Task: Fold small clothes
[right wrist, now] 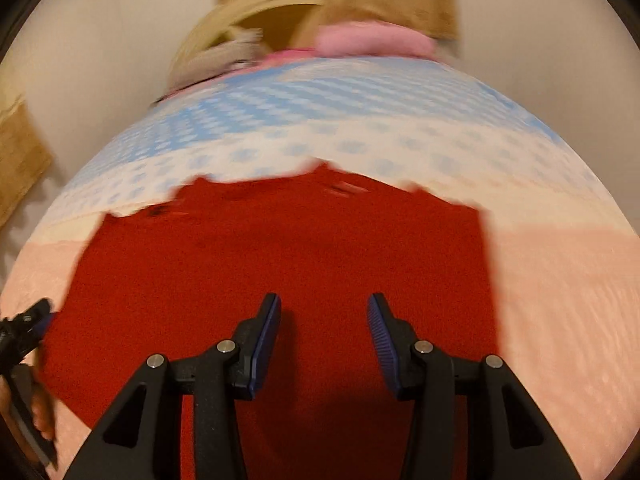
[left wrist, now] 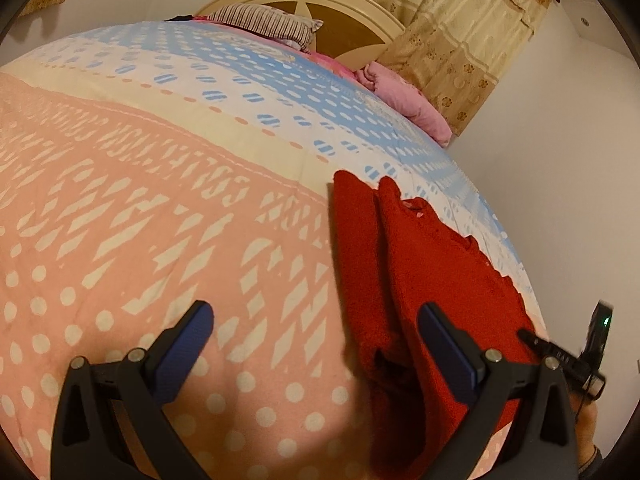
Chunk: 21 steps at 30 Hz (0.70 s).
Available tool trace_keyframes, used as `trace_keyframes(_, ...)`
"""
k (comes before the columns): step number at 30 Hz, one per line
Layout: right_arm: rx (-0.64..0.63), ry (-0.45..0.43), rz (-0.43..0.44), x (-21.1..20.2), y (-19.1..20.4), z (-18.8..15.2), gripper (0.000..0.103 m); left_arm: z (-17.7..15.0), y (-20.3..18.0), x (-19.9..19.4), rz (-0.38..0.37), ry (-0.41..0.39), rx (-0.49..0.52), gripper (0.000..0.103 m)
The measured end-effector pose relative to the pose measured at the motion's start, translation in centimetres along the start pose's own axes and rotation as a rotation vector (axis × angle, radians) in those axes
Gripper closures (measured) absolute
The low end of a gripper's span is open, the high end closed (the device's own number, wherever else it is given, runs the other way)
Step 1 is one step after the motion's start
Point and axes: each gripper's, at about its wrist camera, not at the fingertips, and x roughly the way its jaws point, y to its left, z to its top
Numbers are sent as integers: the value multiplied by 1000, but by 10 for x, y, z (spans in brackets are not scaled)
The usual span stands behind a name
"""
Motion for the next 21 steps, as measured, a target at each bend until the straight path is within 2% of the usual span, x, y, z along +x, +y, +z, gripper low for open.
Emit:
trace_keyframes(2, 19, -42, 84, -7, -18, -6, 56, -1, -2, 0, 13, 4, 12, 0)
trace_keyframes(3, 31, -43, 94, -9, -21, -5, 56, -1, -3, 0, 19, 6, 17, 0)
trace_keyframes(8, -7, -33, 44, -20, -5, -9, 56, 0, -4, 1, 28, 17, 31, 0)
trace_keyframes(11, -41, -32, 72, -34, 9, -17, 55, 1, -3, 1, 22, 26, 28, 0)
trace_keyframes(15, -207, -45, 124, -53, 64, -35, 54, 6, -4, 3, 17, 47, 29, 0)
trace_keyframes(18, -357, -84, 138, -65, 108, -50, 54, 10, -13, 9, 22, 61, 75, 0)
trace_keyframes(21, -487, -103, 173, -72, 149, -70, 54, 14, -19, 15, -7, 70, 90, 0)
